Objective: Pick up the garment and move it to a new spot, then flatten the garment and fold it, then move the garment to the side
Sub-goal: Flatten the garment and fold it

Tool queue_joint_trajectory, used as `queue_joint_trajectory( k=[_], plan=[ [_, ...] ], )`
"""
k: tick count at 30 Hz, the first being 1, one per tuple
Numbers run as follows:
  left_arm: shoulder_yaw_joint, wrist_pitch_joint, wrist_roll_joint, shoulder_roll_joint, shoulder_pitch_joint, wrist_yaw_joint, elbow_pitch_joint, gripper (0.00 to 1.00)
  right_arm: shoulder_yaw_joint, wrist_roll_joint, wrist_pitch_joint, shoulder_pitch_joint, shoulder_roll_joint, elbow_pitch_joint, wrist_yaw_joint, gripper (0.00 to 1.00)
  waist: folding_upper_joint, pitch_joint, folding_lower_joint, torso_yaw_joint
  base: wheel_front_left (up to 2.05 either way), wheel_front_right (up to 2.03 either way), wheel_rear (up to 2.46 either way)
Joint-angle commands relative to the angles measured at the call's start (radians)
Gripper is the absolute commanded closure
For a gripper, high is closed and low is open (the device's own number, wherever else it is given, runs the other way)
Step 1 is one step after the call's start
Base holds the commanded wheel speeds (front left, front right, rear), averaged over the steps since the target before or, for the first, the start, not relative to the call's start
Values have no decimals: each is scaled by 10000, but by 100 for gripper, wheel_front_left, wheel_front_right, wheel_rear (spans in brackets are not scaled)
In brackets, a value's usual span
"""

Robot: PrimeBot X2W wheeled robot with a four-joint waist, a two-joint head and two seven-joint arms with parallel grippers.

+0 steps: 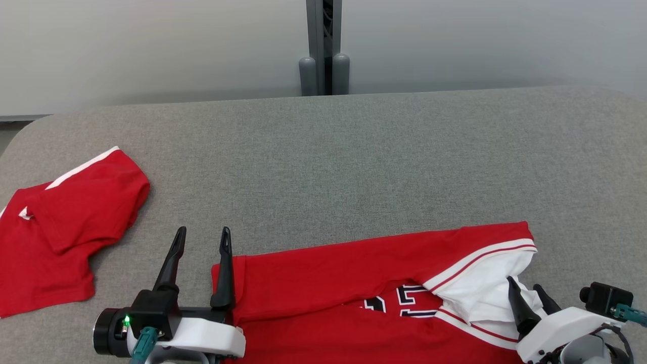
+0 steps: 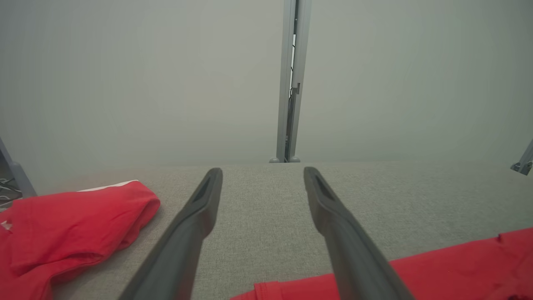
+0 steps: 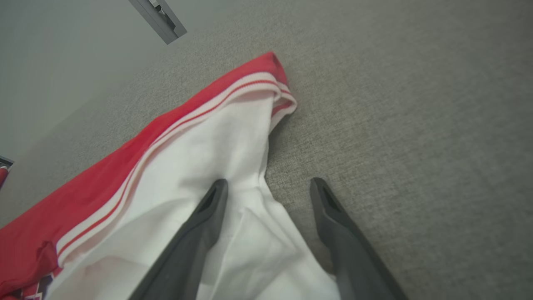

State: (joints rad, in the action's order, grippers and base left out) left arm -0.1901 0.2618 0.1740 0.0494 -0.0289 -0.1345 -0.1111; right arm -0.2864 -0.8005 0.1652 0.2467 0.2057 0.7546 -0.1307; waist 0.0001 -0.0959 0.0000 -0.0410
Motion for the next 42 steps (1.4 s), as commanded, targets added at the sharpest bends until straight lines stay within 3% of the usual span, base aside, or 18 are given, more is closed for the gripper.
queue_joint_trajectory(
  k=[1,20,32,42],
  plan=[
    [10,47,-66,31,-169,-44,-5,0,-85,-53,13,47,29,8,-2,0,-1,5,0,-3,0,0,0],
    [-19,47,-103,31,-13,-67,90,0,-920,-1102,727,59,463,-546,-2,0,-1,90,0,-32,0,0,0],
    [-65,47,-125,32,-44,-34,66,0,-1508,-1015,524,279,296,696,-2,0,-1,88,0,-112,0,0,0],
    [-92,47,-126,32,-14,6,34,0,-2124,-1206,386,430,19,1029,-2,0,-1,64,0,-114,0,0,0]
  ],
)
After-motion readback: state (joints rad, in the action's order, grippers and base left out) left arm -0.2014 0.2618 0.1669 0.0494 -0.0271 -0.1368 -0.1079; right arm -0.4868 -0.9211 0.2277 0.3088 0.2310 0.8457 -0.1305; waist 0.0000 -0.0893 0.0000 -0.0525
